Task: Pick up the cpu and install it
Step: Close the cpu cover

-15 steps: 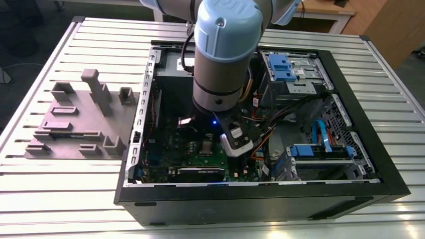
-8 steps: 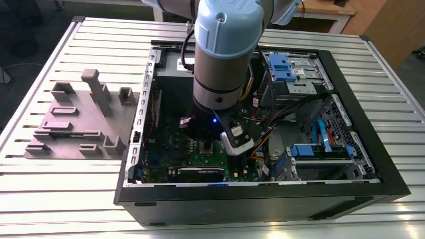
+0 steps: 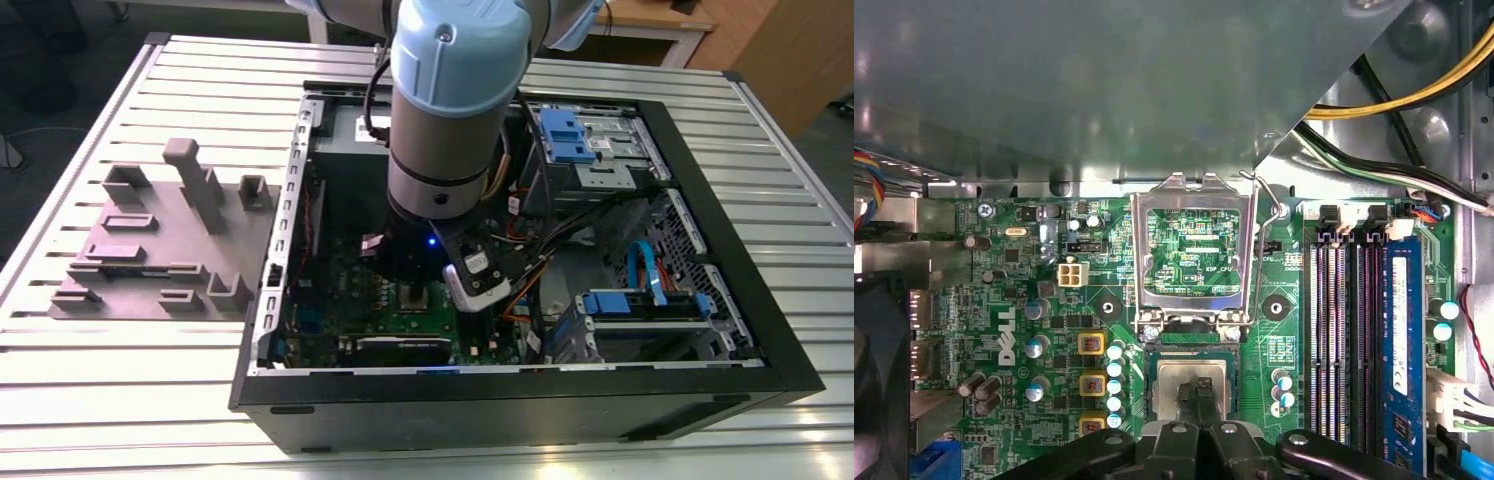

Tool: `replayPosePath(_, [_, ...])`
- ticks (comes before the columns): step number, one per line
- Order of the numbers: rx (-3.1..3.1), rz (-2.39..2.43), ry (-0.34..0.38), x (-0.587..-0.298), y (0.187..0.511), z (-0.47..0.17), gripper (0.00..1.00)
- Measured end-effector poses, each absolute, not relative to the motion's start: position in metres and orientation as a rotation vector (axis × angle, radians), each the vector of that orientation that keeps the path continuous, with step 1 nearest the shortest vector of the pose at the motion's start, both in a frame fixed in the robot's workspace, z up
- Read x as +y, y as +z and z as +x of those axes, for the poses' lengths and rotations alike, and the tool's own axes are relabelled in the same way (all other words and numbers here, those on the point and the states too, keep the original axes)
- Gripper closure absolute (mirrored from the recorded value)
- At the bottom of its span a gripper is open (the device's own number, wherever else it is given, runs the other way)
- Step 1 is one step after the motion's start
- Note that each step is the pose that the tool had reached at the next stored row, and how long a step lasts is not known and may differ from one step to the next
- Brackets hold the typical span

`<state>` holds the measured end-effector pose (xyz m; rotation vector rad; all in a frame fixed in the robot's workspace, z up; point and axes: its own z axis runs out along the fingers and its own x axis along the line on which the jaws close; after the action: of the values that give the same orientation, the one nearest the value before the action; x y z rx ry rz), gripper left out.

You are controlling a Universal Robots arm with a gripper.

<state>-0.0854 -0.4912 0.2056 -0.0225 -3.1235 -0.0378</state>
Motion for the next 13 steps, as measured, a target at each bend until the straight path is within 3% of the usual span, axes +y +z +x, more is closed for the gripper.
replayPosePath(13, [-3.123, -0.023, -0.038, -0.491, 0.217, -0.086, 0.9])
